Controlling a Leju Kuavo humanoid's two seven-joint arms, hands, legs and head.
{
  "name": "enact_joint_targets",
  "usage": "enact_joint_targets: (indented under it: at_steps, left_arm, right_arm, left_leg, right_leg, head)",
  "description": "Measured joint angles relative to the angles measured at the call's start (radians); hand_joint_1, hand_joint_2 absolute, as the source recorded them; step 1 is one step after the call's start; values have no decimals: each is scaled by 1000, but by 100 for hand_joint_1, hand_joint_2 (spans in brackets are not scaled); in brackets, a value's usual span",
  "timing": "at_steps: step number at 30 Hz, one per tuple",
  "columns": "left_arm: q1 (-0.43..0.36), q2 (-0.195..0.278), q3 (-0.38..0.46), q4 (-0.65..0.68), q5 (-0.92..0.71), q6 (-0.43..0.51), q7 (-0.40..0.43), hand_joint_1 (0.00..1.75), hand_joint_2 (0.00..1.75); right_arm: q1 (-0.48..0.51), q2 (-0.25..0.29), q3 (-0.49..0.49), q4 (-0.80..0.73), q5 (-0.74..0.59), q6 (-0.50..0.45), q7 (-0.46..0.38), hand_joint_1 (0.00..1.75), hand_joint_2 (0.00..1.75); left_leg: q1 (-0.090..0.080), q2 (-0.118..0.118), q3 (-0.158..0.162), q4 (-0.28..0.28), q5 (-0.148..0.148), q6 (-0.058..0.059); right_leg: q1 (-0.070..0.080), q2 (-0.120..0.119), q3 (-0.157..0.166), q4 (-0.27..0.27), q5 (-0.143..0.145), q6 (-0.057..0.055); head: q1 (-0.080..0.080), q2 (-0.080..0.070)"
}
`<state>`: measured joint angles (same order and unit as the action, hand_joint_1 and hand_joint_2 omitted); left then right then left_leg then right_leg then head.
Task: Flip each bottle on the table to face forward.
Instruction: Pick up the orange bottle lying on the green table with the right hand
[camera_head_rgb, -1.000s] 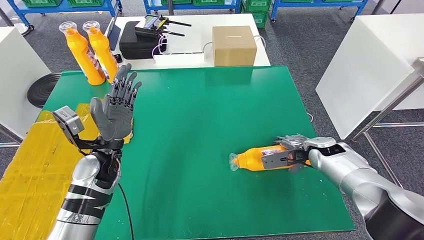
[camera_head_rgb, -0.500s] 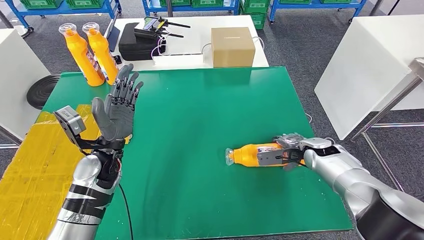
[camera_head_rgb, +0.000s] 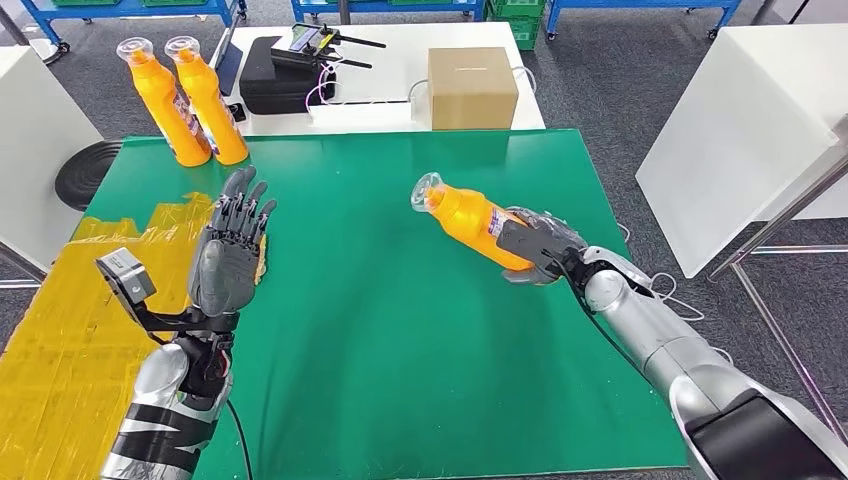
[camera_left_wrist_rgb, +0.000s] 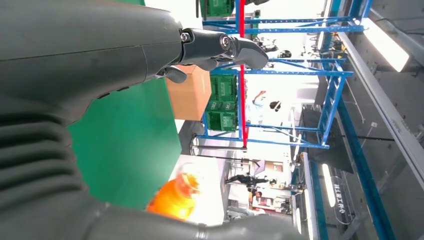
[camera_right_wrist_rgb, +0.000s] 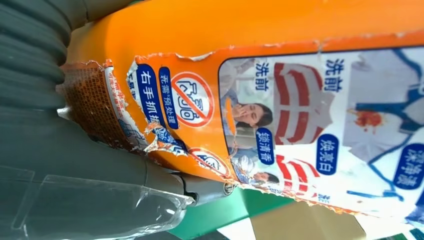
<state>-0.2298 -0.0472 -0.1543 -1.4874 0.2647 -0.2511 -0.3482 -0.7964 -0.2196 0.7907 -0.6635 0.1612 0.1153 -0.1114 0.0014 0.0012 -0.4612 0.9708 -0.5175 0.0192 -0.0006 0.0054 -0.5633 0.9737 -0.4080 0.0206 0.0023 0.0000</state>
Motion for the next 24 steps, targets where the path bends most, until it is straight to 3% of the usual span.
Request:
enact_joint_targets:
  at_steps: [4,11,17,24]
  left_arm:
    - [11,1,6,-7,2,-1,3,0,175]
    - [24,-6,10,-23,6,-20,10,0,175]
    - [26,-25,8,-39,0,-23,14,0,175]
    - [15,-51,-13,-40,1,-13,21,0,175]
  right_arm:
    - [38,19,-87,-75,7,-35,-27,175,175]
    - [73,124,-272,-239,53,-46,9,175,175]
    - [77,205,-330,-282,58,-45,14,175,175]
    - [72,315,-331,-291,74,-47,16,175,175]
  left_leg:
    - [0,0,-3,0,0,0]
    - [0,0,-6,0,0,0]
    - [0,1,-7,0,0,0]
    - [0,1,-8,0,0,0]
  right_leg:
    - [-1,0,-3,0,0,0]
    - [0,0,-7,-1,0,0]
    - [0,1,-8,0,0,0]
    - [0,1,-9,0,0,0]
  head:
    - [0,0]
    - [0,0]
    - [0,0]
    - [0,0]
